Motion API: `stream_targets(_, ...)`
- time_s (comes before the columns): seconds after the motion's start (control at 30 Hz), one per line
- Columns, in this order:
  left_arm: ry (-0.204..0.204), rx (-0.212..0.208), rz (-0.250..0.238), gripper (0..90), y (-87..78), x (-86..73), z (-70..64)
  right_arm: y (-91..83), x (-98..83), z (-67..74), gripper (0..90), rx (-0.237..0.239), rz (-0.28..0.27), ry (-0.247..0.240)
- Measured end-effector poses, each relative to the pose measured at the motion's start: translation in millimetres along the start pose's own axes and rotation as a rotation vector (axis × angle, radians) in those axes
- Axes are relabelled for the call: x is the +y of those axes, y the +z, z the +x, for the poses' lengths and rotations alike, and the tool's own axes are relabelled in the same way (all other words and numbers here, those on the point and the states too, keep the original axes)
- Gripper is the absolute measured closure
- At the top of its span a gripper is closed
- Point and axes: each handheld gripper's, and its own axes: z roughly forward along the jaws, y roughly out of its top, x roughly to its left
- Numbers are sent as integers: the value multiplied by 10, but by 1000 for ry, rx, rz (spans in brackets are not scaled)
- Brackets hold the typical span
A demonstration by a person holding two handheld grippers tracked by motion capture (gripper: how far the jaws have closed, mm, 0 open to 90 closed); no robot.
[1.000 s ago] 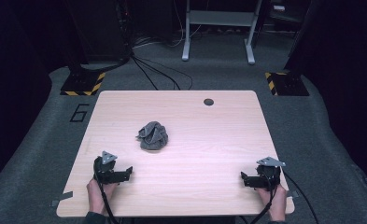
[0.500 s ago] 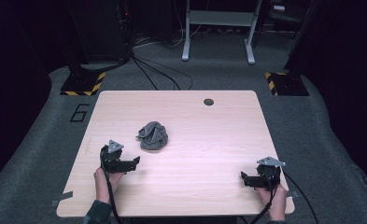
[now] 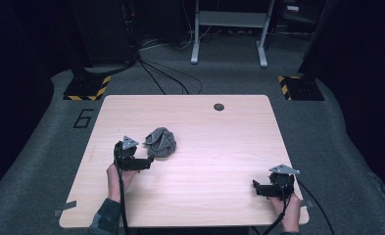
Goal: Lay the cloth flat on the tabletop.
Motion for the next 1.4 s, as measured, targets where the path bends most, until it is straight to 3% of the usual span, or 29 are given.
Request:
stream_targets(0.43,-4,-17,18,32,228,199,-5,0,0,0,9,0,0,0)
stream_targets(0.63,16,-36,71,23,385,275,-6,0,0,0,9,0,0,-1)
stream_targets(0.77,24,-32,72,106,428,294,-29,0,0,1,10,0,-1,0)
stream_targets(0.8,41,-31,80,106,440,296,-27,0,0,1,10,0,-1,0)
stream_targets(0.83,44,-33,92,150,449,297,-30,0,0,1,10,1,-1,1)
stream_targets(0.93,50,-34,112,169,500,288,-30,0,0,0,10,1,-1,-1)
stream_targets(1.0,37,-27,108,217,542,274,-41,0,0,1,10,1,-1,1)
stream_targets(1.03,44,-29,137,300,565,266,-36,-1,0,1,10,0,-1,0)
stream_targets(1.1,45,-29,149,333,573,263,-33,0,0,2,10,1,-1,1)
stream_targets(1.13,43,-31,152,394,581,259,-34,-1,0,2,12,1,-2,0)
stream_targets(1.2,30,-28,142,427,611,244,-42,-1,0,2,12,1,-2,0)
stream_targets(1.23,29,-30,145,505,619,240,-40,-1,0,2,12,1,-2,0)
stream_targets(1.27,35,-28,152,505,619,240,-39,-1,0,2,12,1,-2,0)
stream_targets(1.33,45,-33,149,605,631,232,-42,-1,0,2,12,1,-2,0)
stream_targets(1.37,54,-32,150,701,632,228,-49,-1,0,2,12,1,-2,0)
stream_targets(1.4,65,-20,143,701,635,223,-58,-1,0,2,12,1,-2,0)
